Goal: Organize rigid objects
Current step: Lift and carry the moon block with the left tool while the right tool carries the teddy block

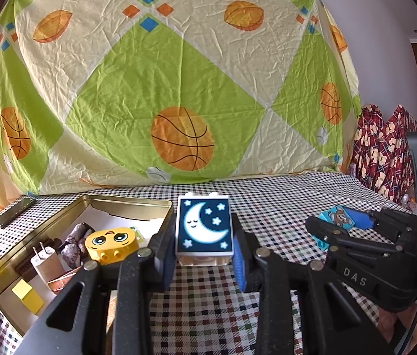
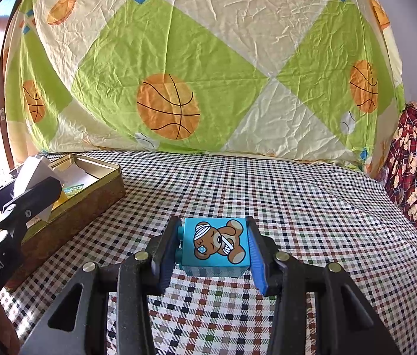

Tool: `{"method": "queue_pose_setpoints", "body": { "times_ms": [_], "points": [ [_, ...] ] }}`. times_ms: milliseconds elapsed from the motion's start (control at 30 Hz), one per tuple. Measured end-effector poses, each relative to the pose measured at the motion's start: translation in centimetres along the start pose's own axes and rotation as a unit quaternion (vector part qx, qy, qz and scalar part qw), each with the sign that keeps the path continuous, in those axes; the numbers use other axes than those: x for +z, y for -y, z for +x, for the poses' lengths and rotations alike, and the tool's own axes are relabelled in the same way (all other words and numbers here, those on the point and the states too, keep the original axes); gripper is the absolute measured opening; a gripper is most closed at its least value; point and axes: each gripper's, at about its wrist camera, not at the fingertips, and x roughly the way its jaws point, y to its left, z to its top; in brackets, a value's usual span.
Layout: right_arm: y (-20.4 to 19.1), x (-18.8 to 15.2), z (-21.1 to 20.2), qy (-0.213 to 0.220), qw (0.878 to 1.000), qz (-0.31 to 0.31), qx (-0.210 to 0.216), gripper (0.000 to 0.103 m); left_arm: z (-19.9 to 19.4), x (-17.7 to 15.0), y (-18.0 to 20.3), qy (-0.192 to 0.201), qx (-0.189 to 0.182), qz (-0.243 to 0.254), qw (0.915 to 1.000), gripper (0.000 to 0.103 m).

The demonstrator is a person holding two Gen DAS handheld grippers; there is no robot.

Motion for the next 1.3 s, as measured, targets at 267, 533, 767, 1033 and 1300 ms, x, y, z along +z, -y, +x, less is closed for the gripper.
{"method": "queue_pose_setpoints", "body": {
  "times_ms": [267, 533, 767, 1033, 1300],
  "points": [
    [-0.3, 0.1, -0.3, 0.003, 1.0, -0.002, 0.002, 0.045, -0.8, -0.2, -0.4, 0.005, 0.002, -0.001, 1.0, 0.031],
    [-1.2, -0.2, -0.8, 0.009, 1.0, -0.007, 0.012, 0.045, -1.4, -0.3, -0.8, 0.007, 0.005, -0.004, 1.0, 0.031],
    [-1.5, -0.3, -1.2, 0.015, 1.0, -0.008, 0.021, 0.045, -1.8, -0.4, -1.1, 0.007, 0.008, -0.006, 0.9999, 0.031],
    [-2.0, -0.4, -1.5, 0.018, 1.0, -0.01, 0.024, 0.045, -1.9, -0.5, -1.4, 0.009, 0.008, -0.007, 0.9999, 0.031],
    [-2.6, -0.4, -1.7, 0.02, 0.999, -0.013, 0.029, 0.045, -2.5, -0.6, -1.6, 0.014, 0.01, -0.008, 0.9998, 0.031]
  ]
}}
